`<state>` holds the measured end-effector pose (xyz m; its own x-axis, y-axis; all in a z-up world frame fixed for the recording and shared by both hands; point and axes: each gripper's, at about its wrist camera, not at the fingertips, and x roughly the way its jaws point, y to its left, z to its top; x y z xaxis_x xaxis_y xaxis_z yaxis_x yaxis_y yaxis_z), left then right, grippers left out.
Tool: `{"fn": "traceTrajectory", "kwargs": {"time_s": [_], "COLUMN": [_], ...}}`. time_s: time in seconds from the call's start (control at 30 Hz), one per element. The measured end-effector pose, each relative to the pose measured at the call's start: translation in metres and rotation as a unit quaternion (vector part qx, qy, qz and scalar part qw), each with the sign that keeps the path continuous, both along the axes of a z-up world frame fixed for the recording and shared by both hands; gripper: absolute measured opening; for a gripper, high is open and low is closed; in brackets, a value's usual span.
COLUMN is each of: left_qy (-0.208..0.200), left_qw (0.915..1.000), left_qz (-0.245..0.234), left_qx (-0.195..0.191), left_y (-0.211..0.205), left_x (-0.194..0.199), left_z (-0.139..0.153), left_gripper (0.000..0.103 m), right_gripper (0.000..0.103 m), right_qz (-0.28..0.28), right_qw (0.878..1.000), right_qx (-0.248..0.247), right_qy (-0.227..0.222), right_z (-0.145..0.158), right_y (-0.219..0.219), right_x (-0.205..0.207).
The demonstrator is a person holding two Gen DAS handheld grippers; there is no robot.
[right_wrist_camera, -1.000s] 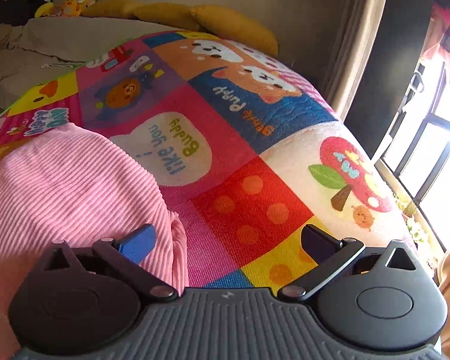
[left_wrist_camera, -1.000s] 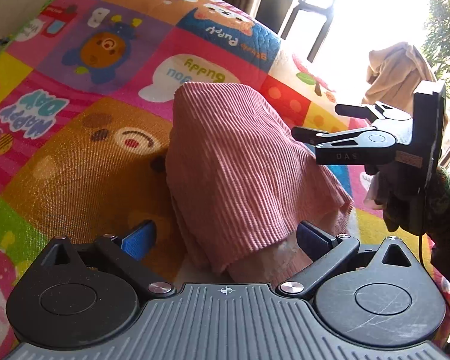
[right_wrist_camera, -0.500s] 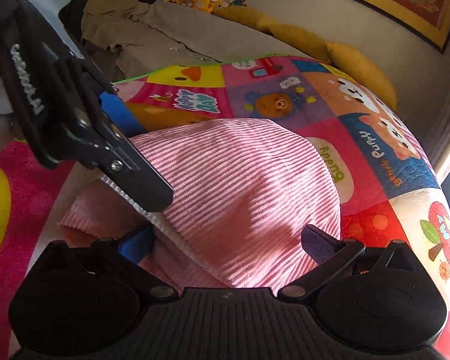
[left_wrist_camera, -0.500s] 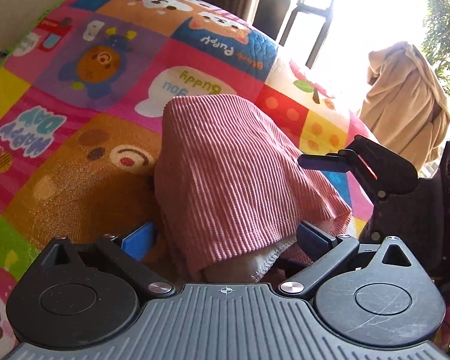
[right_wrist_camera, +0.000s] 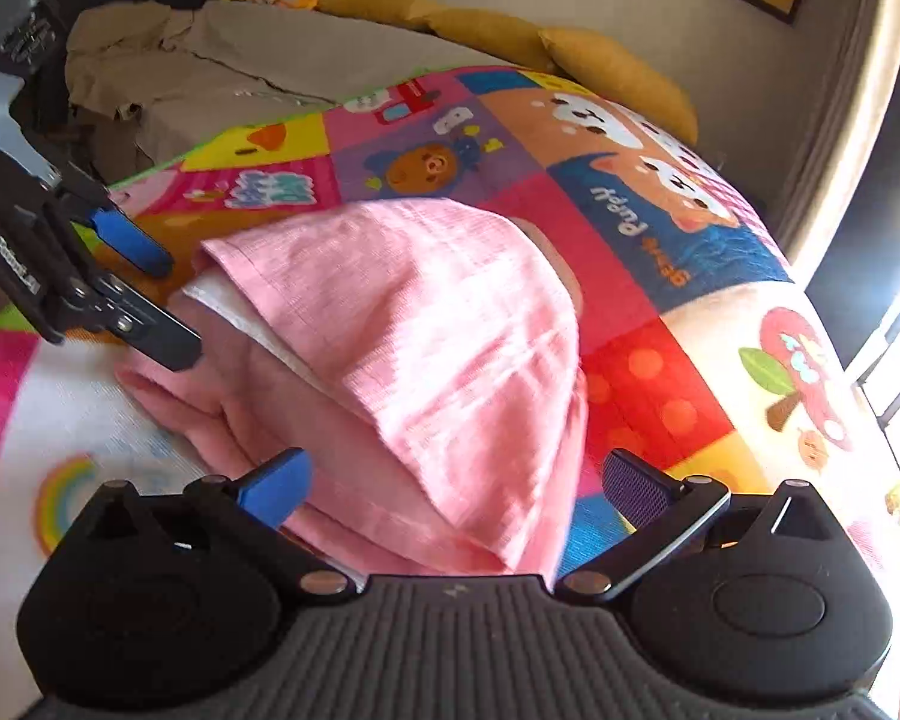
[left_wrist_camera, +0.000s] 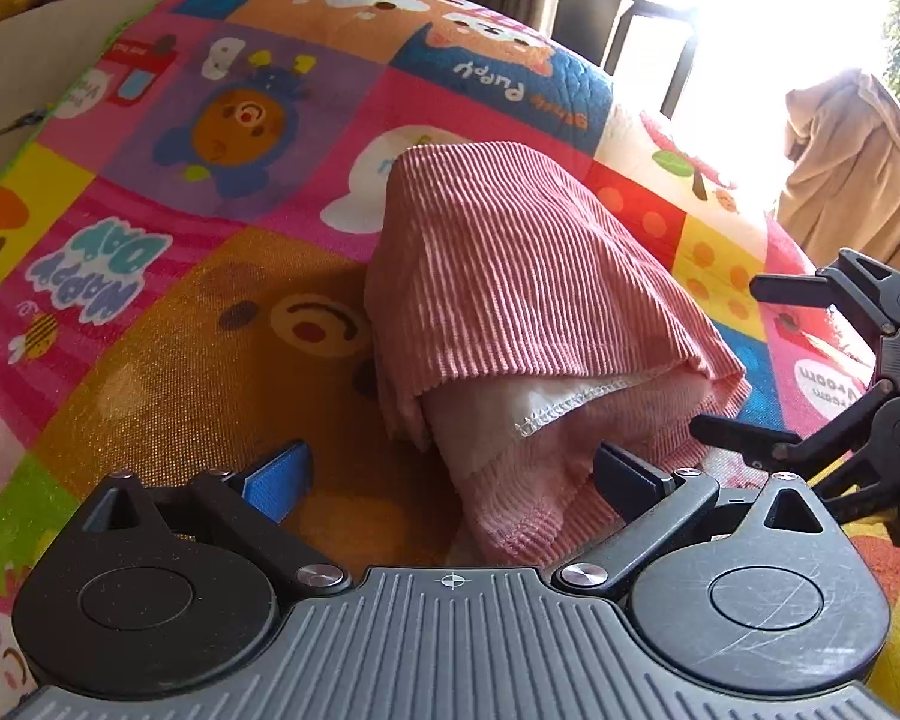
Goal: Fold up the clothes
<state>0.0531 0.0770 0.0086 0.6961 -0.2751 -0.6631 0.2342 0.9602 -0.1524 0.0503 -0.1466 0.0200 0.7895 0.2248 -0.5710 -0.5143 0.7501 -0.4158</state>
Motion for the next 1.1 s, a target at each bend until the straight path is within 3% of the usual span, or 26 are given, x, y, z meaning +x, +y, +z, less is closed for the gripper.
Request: {"fn": "traceTrajectory", "kwargs": {"time_s": [0.1, 0.23, 0.37, 0.5, 0.63, 0.77, 0.87, 0.97, 1.1], "left_qy": [-0.013, -0.008, -0.012, -0.007, -0.004, -0.004, -0.016, -0.023, -0.021], "left_qw": [0.9990, 0.9987, 0.9971, 0.9965, 0.9956, 0.9910, 0.9895, 0.9880, 0.9886], "left_qz": [0.012, 0.025, 0.024, 0.046, 0.066, 0.105, 0.121, 0.122, 0.123], "left_qx": [0.040, 0.043, 0.071, 0.069, 0.066, 0.084, 0.078, 0.092, 0.085], "left_y": [-0.008, -0.007, -0.015, -0.028, -0.049, -0.075, -0.087, -0.091, -0.088], "left_x": [0.004, 0.015, 0.011, -0.006, -0.033, -0.064, -0.082, -0.087, -0.083], "left_z": [-0.007, -0.010, -0.010, -0.011, -0.014, -0.017, -0.018, -0.019, -0.020], "left_gripper": [0.102, 0.103, 0.103, 0.102, 0.103, 0.103, 0.103, 0.103, 0.103], "right_gripper": [0.103, 0.103, 0.103, 0.103, 0.103, 0.103, 0.103, 0.103, 0.103], "right_qz": [-0.062, -0.135, -0.135, -0.159, -0.185, -0.150, -0.141, -0.146, -0.151], "right_qw": [0.997, 0.990, 0.989, 0.978, 0.970, 0.967, 0.971, 0.973, 0.965], "right_qx": [-0.037, -0.019, 0.051, 0.113, 0.129, 0.164, 0.157, 0.150, 0.177], "right_qy": [-0.026, -0.035, 0.025, 0.079, 0.090, 0.124, 0.111, 0.095, 0.118], "right_z": [-0.015, -0.023, -0.017, -0.018, -0.019, -0.021, -0.021, -0.021, -0.023], "right_y": [-0.017, -0.039, -0.052, -0.058, -0.061, -0.071, -0.066, -0.063, -0.071], "right_x": [0.019, 0.044, 0.035, 0.020, 0.000, -0.029, -0.048, -0.053, -0.046]}}
